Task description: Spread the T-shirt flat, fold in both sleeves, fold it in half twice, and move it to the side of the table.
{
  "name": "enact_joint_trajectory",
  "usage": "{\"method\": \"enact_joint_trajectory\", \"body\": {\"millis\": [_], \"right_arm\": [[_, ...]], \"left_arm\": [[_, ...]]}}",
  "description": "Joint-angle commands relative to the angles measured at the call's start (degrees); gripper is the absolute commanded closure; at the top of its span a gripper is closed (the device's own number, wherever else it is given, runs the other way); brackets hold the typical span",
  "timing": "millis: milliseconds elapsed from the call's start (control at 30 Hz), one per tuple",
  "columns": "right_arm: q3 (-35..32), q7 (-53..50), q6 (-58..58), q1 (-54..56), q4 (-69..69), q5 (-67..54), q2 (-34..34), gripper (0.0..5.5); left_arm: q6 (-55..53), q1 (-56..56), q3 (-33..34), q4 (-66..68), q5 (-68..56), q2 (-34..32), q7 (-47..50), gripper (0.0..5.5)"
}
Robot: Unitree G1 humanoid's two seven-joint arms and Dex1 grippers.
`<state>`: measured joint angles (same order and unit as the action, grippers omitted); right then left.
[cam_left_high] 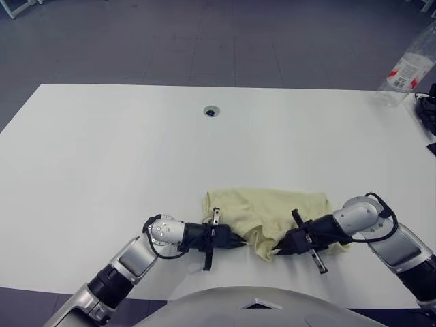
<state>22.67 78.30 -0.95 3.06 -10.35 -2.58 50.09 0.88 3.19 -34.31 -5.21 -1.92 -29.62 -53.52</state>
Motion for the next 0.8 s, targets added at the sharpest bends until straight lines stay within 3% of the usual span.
{"method": "enact_joint_trajectory", "body": {"millis": [33,233,400,533,633,733,800], "right_arm": [[6.91,-13.63,-0.87,6.13,27.89,17.32,-4.70,5.48],[17.16,-38.45,-6.96,25.24,58.57,32.41,-11.86,5.48],[24.41,-59.98,-3.77,39.21,75.49,41.09,-19.00,5.48],[17.64,-68.97,-3.48,48.24,79.63,35.69,-24.86,5.48],[14.32,-70.60,-8.88,50.78,78.52,33.51,-24.78,5.48],[8.85,-64.57,-17.38,49.64,72.61,28.11,-21.00,5.48],[3.60,-55.85,-20.44,45.03,60.68,21.78,-14.99,5.48]], "left_arm": [[-4.18,6.98,-0.48,20.77,12.52,1.42,9.92,5.50],[-1.97,21.14,0.09,42.89,14.13,7.88,20.50,5.50],[-0.73,35.85,0.91,63.77,13.85,15.21,30.38,5.50],[4.01,47.55,5.60,71.20,11.63,16.01,40.43,5.50],[11.23,52.11,6.89,71.67,13.12,12.98,46.63,5.50],[18.49,53.66,11.87,70.98,11.78,9.97,47.65,5.50],[23.28,52.49,14.41,67.06,10.90,7.53,44.15,5.50]]}}
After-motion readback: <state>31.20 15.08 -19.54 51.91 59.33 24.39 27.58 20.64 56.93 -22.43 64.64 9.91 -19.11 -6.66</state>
